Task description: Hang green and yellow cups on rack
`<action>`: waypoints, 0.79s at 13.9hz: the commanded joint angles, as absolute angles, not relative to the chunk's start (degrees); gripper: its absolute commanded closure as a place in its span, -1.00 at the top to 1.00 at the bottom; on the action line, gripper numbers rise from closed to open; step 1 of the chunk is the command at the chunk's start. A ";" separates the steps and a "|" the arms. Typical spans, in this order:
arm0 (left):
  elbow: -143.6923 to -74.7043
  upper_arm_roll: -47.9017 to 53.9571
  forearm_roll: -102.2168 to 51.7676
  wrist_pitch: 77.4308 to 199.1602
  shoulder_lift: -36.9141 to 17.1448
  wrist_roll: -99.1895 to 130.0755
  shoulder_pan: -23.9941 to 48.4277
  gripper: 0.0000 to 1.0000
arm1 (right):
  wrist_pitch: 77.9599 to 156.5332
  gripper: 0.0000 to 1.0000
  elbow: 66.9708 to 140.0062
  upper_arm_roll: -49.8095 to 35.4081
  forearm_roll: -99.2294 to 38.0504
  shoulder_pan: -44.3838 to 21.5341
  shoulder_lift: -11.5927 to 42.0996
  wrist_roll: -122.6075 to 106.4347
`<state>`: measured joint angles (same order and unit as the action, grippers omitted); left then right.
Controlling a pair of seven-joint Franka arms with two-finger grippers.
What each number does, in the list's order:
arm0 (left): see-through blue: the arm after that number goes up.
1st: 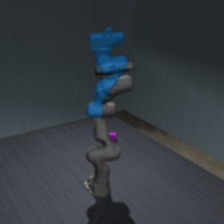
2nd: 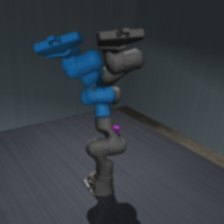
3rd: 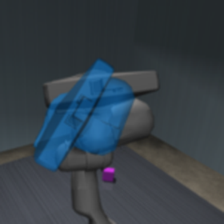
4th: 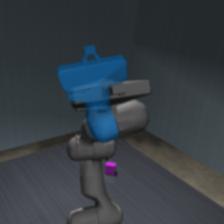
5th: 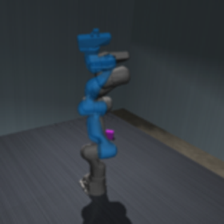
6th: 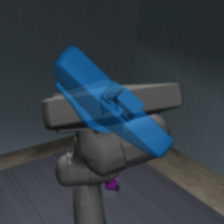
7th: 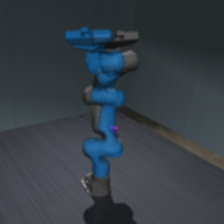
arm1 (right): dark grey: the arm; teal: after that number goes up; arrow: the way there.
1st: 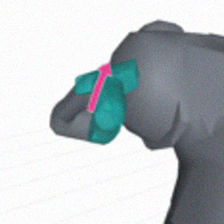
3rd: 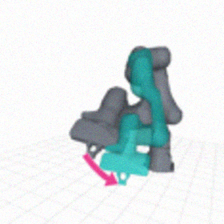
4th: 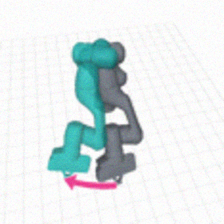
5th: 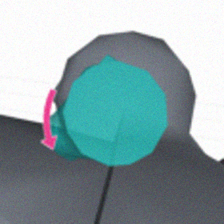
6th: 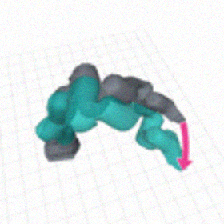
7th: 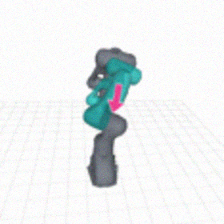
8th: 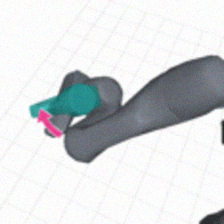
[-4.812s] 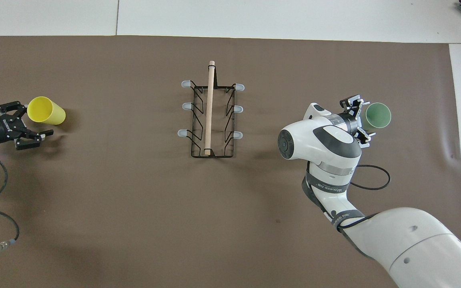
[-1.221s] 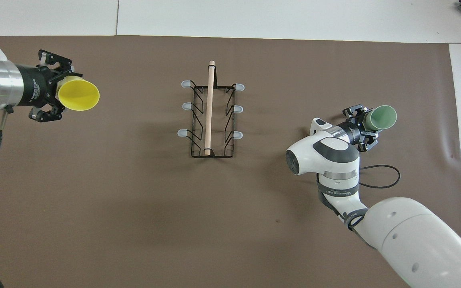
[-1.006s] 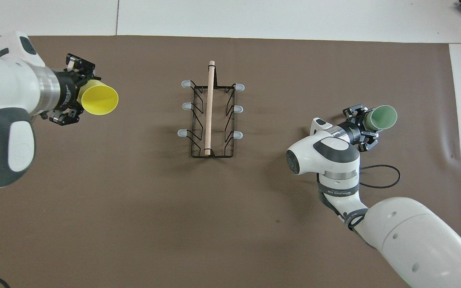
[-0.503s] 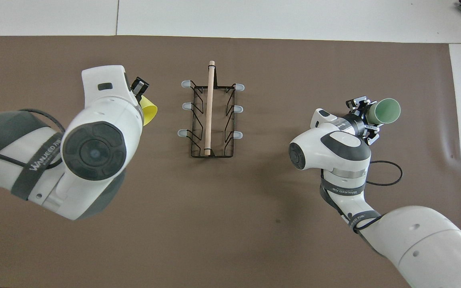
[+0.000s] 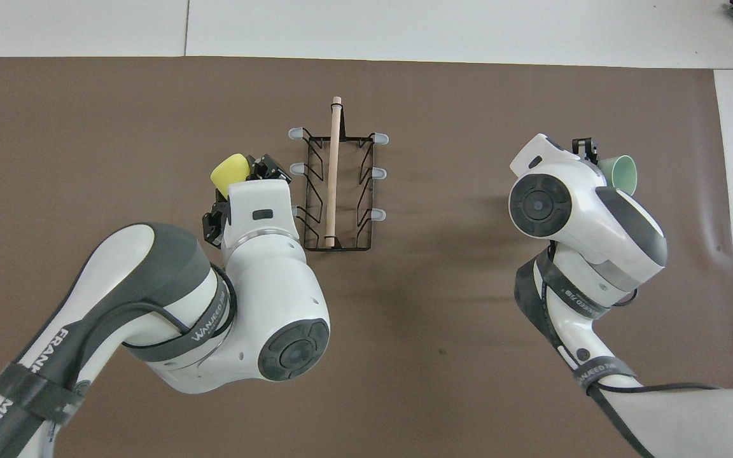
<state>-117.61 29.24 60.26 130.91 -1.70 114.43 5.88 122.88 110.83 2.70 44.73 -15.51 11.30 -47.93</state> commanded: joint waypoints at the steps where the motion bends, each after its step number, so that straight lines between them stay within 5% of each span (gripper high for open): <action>1: -120.14 29.70 67.55 131.84 -0.61 116.88 6.50 -1.00 | 123.57 -0.06 109.95 2.46 30.38 -14.77 7.83 -52.54; 11: -122.69 36.03 87.00 122.18 -6.24 131.56 7.20 -1.00 | 124.28 -0.06 107.93 2.37 -4.09 -15.21 2.47 -54.58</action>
<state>-122.22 35.83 84.89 124.09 -4.84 128.38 5.97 123.68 107.49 2.57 1.91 -15.53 3.95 -53.19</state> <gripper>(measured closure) 0.317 0.308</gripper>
